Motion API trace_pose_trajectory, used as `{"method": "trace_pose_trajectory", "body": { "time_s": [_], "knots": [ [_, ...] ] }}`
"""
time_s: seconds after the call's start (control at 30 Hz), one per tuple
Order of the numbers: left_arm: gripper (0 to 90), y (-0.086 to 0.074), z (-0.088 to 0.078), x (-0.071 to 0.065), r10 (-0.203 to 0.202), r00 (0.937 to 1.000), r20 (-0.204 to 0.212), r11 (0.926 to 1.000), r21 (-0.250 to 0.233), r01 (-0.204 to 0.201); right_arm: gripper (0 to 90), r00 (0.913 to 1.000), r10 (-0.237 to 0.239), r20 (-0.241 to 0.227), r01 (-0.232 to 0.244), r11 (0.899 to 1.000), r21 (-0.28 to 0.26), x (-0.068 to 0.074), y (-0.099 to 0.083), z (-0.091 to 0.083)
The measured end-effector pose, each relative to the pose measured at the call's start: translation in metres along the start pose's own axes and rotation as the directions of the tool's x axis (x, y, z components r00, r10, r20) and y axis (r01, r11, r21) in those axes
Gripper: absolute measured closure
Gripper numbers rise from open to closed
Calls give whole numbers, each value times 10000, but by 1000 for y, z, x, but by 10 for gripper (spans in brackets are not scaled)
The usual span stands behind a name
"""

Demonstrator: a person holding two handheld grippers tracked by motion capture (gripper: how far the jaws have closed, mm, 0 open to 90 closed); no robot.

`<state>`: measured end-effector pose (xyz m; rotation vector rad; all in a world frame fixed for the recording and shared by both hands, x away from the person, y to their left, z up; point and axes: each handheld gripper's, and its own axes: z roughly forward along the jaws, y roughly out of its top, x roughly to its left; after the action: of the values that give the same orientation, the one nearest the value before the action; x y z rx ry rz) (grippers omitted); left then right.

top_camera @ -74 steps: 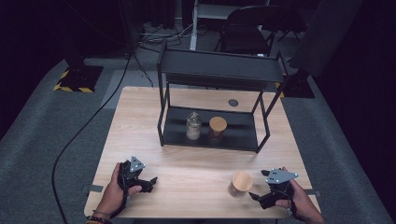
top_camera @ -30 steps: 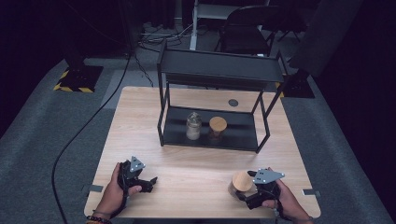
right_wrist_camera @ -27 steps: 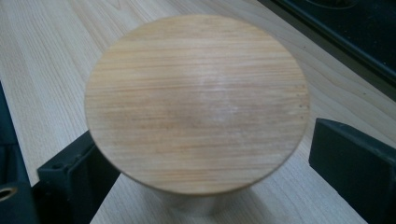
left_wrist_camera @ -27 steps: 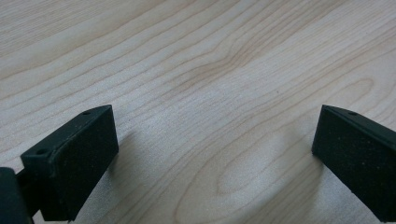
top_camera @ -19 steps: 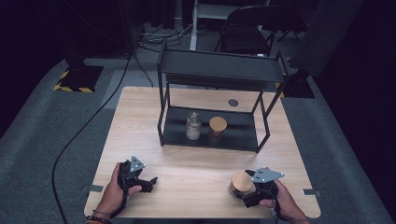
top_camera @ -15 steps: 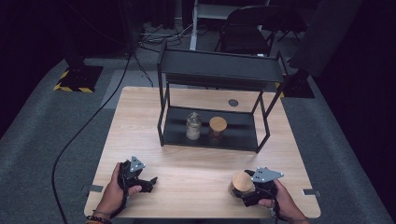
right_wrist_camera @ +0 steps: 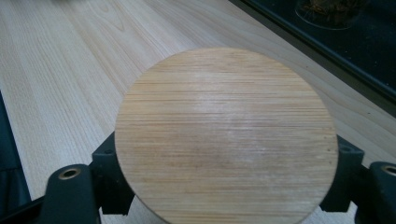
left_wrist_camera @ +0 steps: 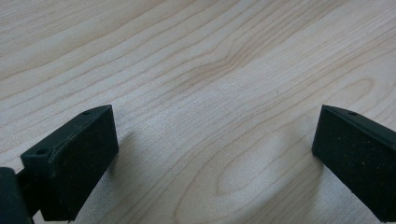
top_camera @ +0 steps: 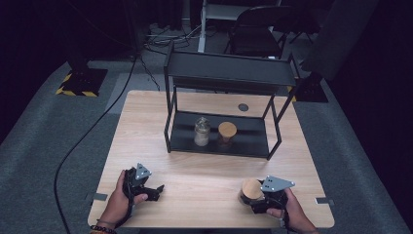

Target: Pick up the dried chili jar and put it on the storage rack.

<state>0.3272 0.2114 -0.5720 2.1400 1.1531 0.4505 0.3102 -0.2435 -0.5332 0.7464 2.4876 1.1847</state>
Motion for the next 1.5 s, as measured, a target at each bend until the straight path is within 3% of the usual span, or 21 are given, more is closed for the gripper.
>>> {"method": "trace_pose_trajectory", "body": {
  "time_s": [0.77, 1.13, 1.5],
  "knots": [
    [0, 0, 0, 0, 1, 10000, 2, 10000, 0, -1, 249, 9997, -46, 245, 42, 9999, 139, -2, 3, -4],
    [0, 0, 0, 0, 2, 10000, 2, 10000, 0, -2, 249, 9971, 196, 736, -196, 9998, -11, -11, 5, -12],
    [0, 0, 0, 0, 2, 10000, 0, 10000, 2, -2, 249, 9909, 427, 1280, -452, 9988, 168, -16, 12, -14]
  ]
}}
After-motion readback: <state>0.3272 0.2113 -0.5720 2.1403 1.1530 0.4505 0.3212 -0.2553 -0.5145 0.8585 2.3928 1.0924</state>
